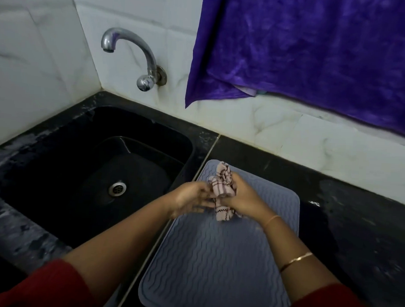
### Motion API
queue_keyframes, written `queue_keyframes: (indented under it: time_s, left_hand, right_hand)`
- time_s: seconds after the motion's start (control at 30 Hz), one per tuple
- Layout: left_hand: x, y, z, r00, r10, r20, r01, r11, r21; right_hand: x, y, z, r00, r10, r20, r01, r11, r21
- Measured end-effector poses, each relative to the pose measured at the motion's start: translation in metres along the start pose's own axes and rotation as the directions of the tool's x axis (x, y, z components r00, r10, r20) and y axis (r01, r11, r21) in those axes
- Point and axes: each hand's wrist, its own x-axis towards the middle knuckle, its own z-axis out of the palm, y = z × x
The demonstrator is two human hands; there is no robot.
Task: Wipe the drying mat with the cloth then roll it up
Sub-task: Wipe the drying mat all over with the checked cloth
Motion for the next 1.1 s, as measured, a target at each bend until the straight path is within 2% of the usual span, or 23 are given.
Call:
queue_keyframes:
  time_s: [0.07,0.1,0.13,0.17,0.2,0.27,0.33,0.43,0.47,0.53,0.6,0.67,0.7,0.77,0.8,0.87,0.93,1.0,1.1]
  left_hand:
    - [0.005,-0.004,-0.006,0.984,0.162,-0.077,-0.136,0.951,0.277]
    - [0.009,-0.007,-0.012,0.960,0.257,-0.114,-0.165,0.844,0.510]
    - [0.014,-0.011,-0.020,0.935,0.334,-0.118,-0.145,0.665,0.733]
    - [0.020,-0.015,-0.028,0.924,0.371,-0.097,-0.099,0.474,0.875]
    - [0.025,-0.019,-0.036,0.926,0.370,-0.075,-0.053,0.324,0.945]
    - [0.037,-0.024,-0.051,0.960,0.274,-0.064,0.016,0.174,0.985]
    - [0.047,-0.023,-0.063,0.985,0.172,-0.028,0.015,0.072,0.997]
    - [0.061,-0.021,-0.076,0.993,0.103,0.056,-0.043,-0.123,0.992]
    - [0.065,-0.021,-0.077,0.993,0.091,0.072,-0.055,-0.178,0.982]
    - [0.072,-0.021,-0.079,0.989,0.099,0.107,-0.077,-0.264,0.962]
    - [0.076,-0.024,-0.082,0.985,0.115,0.127,-0.092,-0.273,0.958]
    - [0.077,-0.030,-0.087,0.987,0.114,0.112,-0.086,-0.214,0.973]
    - [0.076,-0.034,-0.090,0.989,0.110,0.098,-0.076,-0.191,0.979]
    - [0.074,-0.037,-0.093,0.993,0.105,0.062,-0.045,-0.157,0.987]
    - [0.074,-0.037,-0.092,0.994,0.099,0.045,-0.030,-0.146,0.989]
    - [0.073,-0.033,-0.092,0.996,0.091,0.024,-0.010,-0.146,0.989]
    - [0.073,-0.030,-0.090,0.995,0.101,0.019,0.000,-0.178,0.984]
    - [0.075,-0.027,-0.091,0.993,0.113,0.015,0.009,-0.206,0.979]
    - [0.078,-0.030,-0.095,0.991,0.128,0.027,-0.001,-0.195,0.981]
  right_hand:
    - [0.015,-0.002,-0.011,0.997,0.047,-0.065,-0.048,0.999,-0.014]
    - [0.025,-0.004,-0.015,0.992,0.050,-0.113,-0.056,0.997,-0.049]
    - [0.034,-0.006,-0.019,0.983,0.038,-0.178,-0.057,0.993,-0.102]
    - [0.045,-0.008,-0.021,0.967,0.005,-0.255,-0.050,0.984,-0.169]
    - [0.055,-0.010,-0.023,0.945,-0.049,-0.324,-0.032,0.970,-0.241]
    - [0.077,-0.012,-0.022,0.905,-0.160,-0.394,0.000,0.926,-0.377]
    - [0.093,-0.008,-0.013,0.915,-0.201,-0.350,-0.013,0.852,-0.523]
    - [0.101,0.008,0.016,0.993,-0.025,-0.117,-0.062,0.732,-0.679]
    - [0.101,0.015,0.028,0.996,0.010,-0.087,-0.069,0.698,-0.713]
    - [0.096,0.022,0.043,0.991,-0.033,-0.128,-0.075,0.661,-0.747]
    - [0.090,0.024,0.045,0.984,-0.100,-0.147,-0.051,0.631,-0.774]
    - [0.085,0.026,0.040,0.987,-0.127,-0.098,0.004,0.629,-0.777]
    - [0.082,0.025,0.036,0.992,-0.122,-0.046,0.048,0.673,-0.738]
    - [0.084,0.018,0.021,0.991,-0.119,0.060,0.133,0.838,-0.529]
    - [0.089,0.016,0.012,0.991,-0.123,0.043,0.129,0.882,-0.453]
    - [0.105,0.013,-0.004,0.982,-0.123,-0.142,0.029,0.845,-0.534]
    - [0.114,0.016,-0.009,0.972,-0.067,-0.224,-0.092,0.773,-0.628]
    - [0.111,0.019,0.006,0.984,-0.032,-0.177,-0.097,0.733,-0.673]
    - [0.094,0.024,0.028,0.991,-0.082,-0.110,-0.026,0.671,-0.741]
